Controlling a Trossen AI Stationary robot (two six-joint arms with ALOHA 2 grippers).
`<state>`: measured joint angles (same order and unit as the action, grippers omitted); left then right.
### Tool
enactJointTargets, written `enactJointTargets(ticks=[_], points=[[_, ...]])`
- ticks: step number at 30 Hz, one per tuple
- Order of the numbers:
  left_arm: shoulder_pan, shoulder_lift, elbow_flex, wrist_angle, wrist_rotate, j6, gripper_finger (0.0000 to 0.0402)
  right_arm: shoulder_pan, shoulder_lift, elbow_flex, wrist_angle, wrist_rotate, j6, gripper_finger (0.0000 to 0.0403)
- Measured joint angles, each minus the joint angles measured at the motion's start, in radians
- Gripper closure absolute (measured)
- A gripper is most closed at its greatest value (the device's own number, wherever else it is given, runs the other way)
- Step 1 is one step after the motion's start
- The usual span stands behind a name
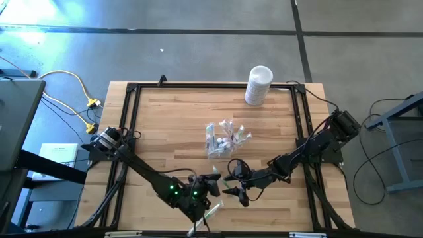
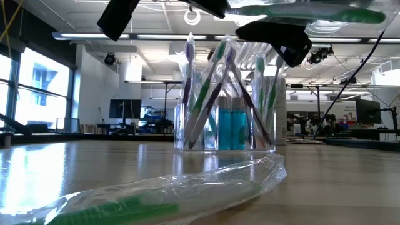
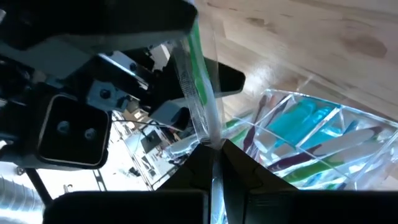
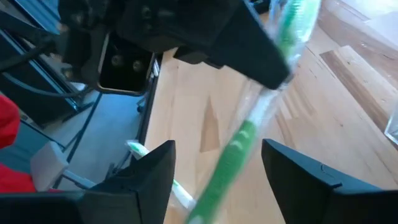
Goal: Pick & Place toothbrushing station
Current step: Put the green toothbrush into the transparent organizer
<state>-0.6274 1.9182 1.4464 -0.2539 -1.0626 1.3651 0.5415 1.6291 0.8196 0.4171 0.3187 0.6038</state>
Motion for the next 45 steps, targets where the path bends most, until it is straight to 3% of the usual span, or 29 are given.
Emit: enactJointTargets(ticks=[5,16,22,30,34,39,45], points=[[0.006,0.0,0.0,0.02,0.001,0.0,0.0397,-0.001,0.0,0.0,-0.012,0.004,-0.008,0.0212],[0.002,-0.003,0.0,0.017,0.036,-0.008,0.0397,-0.002,0.0,-0.002,-0.033,0.008,-0.05,0.0373],[0.004,-0.004,0.0,0.033,0.115,-0.065,0.0377,-0.001,0.001,-0.002,-0.046,0.02,-0.057,0.0379],[-0.014,-0.003,0.0,0.028,0.108,0.023,0.0305,0.0,0.001,0.0,-0.042,0.015,-0.06,0.039],[-0.03,-0.003,0.0,0.043,0.04,0.039,0.0271,0.0,0.001,0.0,-0.042,0.023,-0.026,0.0384],[-0.063,-0.042,-0.001,0.037,-0.022,-0.216,0.0253,0.027,-0.047,0.001,-0.057,0.041,-0.032,0.039],[-0.089,-0.125,-0.001,-0.132,0.0,-0.704,0.0252,0.107,-0.123,0.002,-0.154,0.281,-0.129,0.0386]])
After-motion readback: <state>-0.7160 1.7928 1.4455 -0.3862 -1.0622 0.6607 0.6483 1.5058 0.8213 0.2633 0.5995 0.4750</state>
